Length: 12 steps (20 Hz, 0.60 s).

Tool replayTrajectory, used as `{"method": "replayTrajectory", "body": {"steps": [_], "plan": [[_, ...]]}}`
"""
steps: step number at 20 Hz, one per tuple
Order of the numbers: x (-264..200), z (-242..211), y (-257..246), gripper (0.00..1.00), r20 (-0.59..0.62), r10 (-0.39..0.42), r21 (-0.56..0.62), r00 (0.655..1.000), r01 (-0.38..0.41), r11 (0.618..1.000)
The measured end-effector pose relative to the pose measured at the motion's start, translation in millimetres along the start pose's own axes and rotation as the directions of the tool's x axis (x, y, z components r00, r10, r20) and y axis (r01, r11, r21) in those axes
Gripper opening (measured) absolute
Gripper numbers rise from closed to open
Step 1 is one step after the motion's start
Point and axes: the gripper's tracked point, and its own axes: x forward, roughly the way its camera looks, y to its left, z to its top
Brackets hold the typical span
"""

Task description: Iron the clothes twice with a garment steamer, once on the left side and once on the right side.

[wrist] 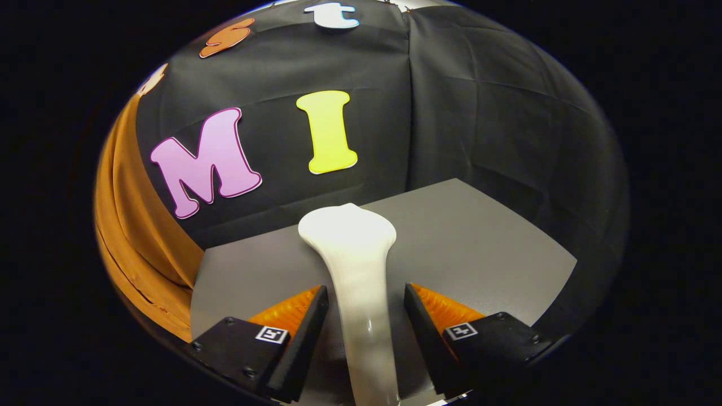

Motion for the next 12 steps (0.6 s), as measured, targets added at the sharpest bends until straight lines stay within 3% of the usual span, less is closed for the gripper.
{"method": "replayTrajectory", "body": {"steps": [5,12], "plan": [[-1,-1,6,0.47,-0.013,0.038,-0.017,0.999,-0.038,0.999],[-41,24,7,0.47,0.129,0.052,0.043,0.990,-0.058,0.997]]}}
